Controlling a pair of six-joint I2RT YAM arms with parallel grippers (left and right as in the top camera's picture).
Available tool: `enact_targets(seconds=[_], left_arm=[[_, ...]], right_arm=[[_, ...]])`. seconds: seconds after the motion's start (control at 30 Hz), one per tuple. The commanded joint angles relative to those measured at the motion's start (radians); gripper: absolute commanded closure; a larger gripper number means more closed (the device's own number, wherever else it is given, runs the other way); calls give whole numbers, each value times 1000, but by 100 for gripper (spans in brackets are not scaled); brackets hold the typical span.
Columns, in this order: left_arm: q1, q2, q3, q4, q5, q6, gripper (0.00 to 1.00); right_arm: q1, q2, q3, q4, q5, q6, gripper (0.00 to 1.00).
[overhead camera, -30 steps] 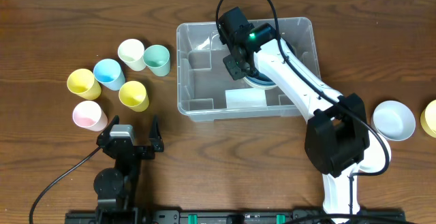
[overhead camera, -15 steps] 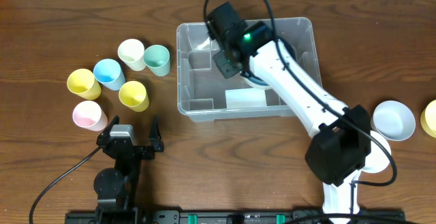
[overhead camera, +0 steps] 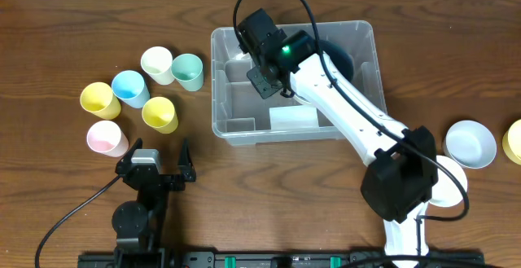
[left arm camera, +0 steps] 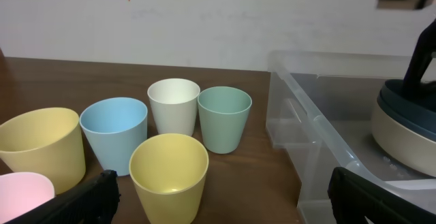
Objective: Pack container
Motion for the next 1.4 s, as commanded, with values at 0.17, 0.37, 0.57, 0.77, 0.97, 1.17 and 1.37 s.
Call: enact_targets(seconds=[0.17,0.37,0.57,0.77,0.97,1.17,1.37], left_arm=[[5,-6,-18,-34,14,6,2],[5,-6,-18,-34,14,6,2],[5,-6,-18,-34,14,6,2],[5,-6,-18,-34,14,6,2],[5,-6,-18,-33,14,6,2],[5,-6,-18,-34,14,6,2],[5,-6,-18,-33,14,6,2]], right_arm=[[-6,79,-12,5,-23,-18,84],[-36,100,-12,10,-23,-18,84],[-77,103,-12,10,-23,-19,85],[-106,107,-12,10,-23,-19,85],[-124,110,-12,11,-23,-23,85],[-146,114,-12,19,-23,-26,85],[-166,114,-12,18,-23,-26,85]])
